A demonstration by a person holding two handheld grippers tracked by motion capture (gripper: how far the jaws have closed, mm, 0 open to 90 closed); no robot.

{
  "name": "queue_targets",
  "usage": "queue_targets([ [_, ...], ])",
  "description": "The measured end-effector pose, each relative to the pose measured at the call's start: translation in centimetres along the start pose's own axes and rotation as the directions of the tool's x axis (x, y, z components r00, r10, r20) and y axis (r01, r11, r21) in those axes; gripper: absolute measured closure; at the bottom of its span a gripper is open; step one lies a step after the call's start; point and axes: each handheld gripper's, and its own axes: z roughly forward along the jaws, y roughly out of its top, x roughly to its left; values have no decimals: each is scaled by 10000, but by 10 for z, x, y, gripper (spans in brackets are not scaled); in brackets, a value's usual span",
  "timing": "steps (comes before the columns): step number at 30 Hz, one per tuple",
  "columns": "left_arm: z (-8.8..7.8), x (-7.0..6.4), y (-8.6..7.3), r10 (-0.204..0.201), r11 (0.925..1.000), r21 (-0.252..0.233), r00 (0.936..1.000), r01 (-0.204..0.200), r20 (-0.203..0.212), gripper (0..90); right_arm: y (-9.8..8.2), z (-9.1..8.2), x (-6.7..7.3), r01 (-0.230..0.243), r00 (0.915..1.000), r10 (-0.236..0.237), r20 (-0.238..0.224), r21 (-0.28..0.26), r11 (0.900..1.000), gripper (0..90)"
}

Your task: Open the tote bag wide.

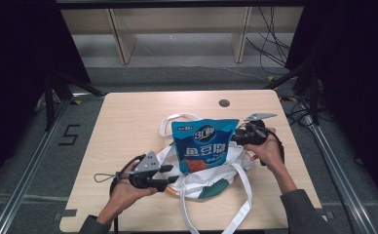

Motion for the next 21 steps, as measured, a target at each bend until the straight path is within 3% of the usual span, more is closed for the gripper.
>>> queue_targets([
  [1,-1,3,4,108,9999,-36,9996,-109,-242,567,-2,-13,4,249,9997,-249,20,15,9997,558],
  [2,-3,9,9,476,9985,308,9971,-459,-594,572,-3,-19,7,444,9990,-444,30,-48,9990,551],
  [4,3,20,15,719,9964,537,9899,-658,-1220,574,-9,-35,18,628,9977,-628,-270,15,9980,546],
  [5,8,22,15,750,9958,628,9878,-669,-1364,584,-13,-44,28,682,9957,-681,-633,-3,9977,546],
  [7,23,30,13,1041,9865,1430,9795,-796,-1725,584,-17,-53,41,977,9890,-981,-1106,-92,9952,549],
  [8,33,37,10,925,9826,1757,9793,-605,-1799,566,-20,-57,50,1214,9830,-1222,-1368,-146,9925,553],
  [10,44,49,4,780,9782,2028,9835,-440,-1633,537,-24,-59,66,1779,9668,-1782,-1829,-182,9839,554],
  [11,51,56,0,346,9789,2042,9892,-49,-1421,517,-26,-56,73,2127,9562,-2133,-2006,-246,9768,551],
  [13,59,62,-6,-47,9779,2059,9885,362,-1511,505,-29,-49,88,2468,9416,-2393,-2368,23,9691,529],
  [14,60,67,-8,-6,9780,2060,9889,316,-1487,504,-29,-45,91,2629,9380,-2558,-2338,-6,9648,524],
  [16,59,72,-11,-486,9809,1800,9891,734,-1388,497,-30,-38,98,2788,9299,-2658,-2542,158,9602,509],
  [19,60,72,-14,-219,9822,1825,9914,454,-1288,517,-31,-30,106,2940,9254,-2808,-2547,147,9557,476],
  [20,62,72,-16,-71,9792,2004,9921,322,-1249,524,-31,-27,109,3104,9169,-2938,-2700,197,9504,466],
  [21,64,71,-18,-30,9743,2232,9930,294,-1180,537,-31,-25,111,3190,9183,-3041,-2535,190,9476,459],
])
